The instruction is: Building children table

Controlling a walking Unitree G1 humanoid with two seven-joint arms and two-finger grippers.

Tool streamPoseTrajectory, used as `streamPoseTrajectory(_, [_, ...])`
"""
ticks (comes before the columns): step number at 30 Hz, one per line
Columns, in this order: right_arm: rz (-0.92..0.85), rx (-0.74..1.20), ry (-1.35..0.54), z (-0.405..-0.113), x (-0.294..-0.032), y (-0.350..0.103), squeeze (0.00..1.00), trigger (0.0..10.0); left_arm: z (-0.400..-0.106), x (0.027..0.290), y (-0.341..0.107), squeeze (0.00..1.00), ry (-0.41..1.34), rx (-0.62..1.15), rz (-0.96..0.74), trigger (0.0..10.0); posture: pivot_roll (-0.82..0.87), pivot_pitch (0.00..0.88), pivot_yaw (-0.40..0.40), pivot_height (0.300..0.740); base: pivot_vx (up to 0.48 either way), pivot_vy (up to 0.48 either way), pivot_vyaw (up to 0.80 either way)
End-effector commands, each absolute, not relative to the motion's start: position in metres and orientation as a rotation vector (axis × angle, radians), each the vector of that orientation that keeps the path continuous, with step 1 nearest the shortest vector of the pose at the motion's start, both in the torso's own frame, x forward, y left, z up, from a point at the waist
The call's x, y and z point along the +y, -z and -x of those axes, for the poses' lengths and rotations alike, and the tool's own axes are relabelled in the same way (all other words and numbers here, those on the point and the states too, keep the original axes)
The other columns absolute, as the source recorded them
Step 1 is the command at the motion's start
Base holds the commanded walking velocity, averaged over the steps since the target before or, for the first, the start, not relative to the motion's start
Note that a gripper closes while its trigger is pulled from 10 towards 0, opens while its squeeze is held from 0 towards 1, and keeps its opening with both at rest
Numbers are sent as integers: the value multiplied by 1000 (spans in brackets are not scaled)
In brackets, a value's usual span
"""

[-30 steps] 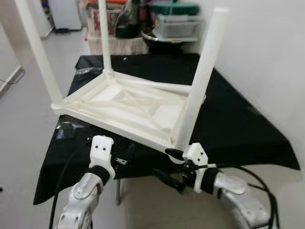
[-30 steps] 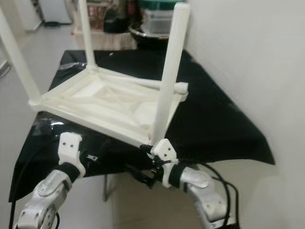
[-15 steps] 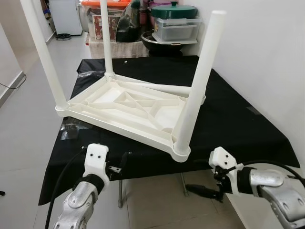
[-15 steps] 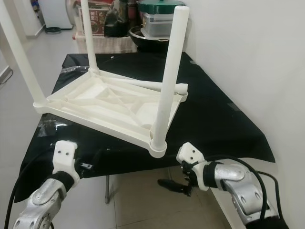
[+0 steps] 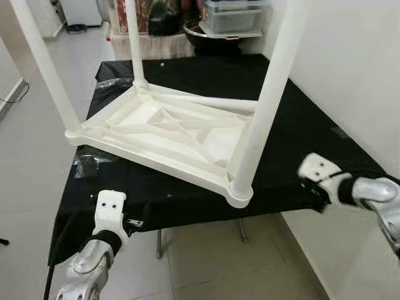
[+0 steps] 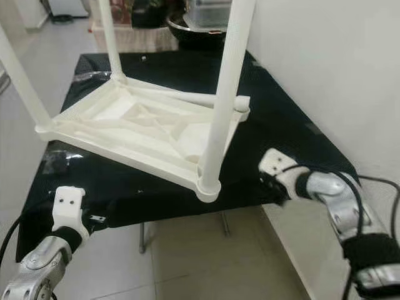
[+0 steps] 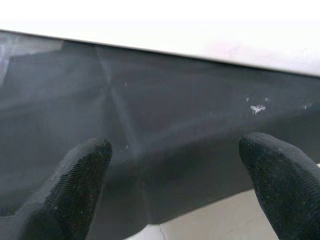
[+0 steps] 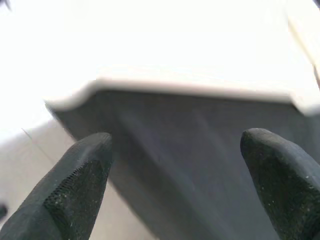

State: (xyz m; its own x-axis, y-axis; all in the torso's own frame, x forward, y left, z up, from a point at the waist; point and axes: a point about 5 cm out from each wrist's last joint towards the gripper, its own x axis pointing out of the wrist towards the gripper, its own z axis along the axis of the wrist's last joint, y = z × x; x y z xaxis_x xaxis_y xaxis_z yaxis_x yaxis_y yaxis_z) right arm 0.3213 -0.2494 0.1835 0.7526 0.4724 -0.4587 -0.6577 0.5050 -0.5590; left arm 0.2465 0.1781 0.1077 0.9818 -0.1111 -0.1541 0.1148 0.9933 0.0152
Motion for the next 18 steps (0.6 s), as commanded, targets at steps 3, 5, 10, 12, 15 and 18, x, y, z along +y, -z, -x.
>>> streamPoseTrajectory(3, [782,152,-856,-323,-199,-180,0,10000,-242,182,-110,0,92,165,-66,10000,-4,138,-54,740,0,0,0])
streamPoseTrajectory(5, [784,142,-913,-321,-186,-177,0,10000,-241,184,-110,0,86,168,-76,10000,0,142,-54,740,0,0,0])
streamPoseTrajectory(10, [797,118,-1024,-318,-162,-167,0,10000,-239,189,-110,0,65,175,-93,10000,9,147,-62,740,0,0,0])
streamPoseTrajectory(12, [787,86,-1089,-315,-142,-162,0,10000,-237,192,-111,0,50,178,-99,10000,9,150,-65,740,0,0,0])
streamPoseTrajectory(15, [774,63,-1130,-311,-129,-160,0,10000,-237,192,-111,0,46,179,-100,10000,9,151,-70,740,0,0,0])
streamPoseTrajectory(18, [731,30,-1180,-304,-109,-159,0,10000,-237,190,-111,0,46,179,-103,10000,9,151,-70,740,0,0,0])
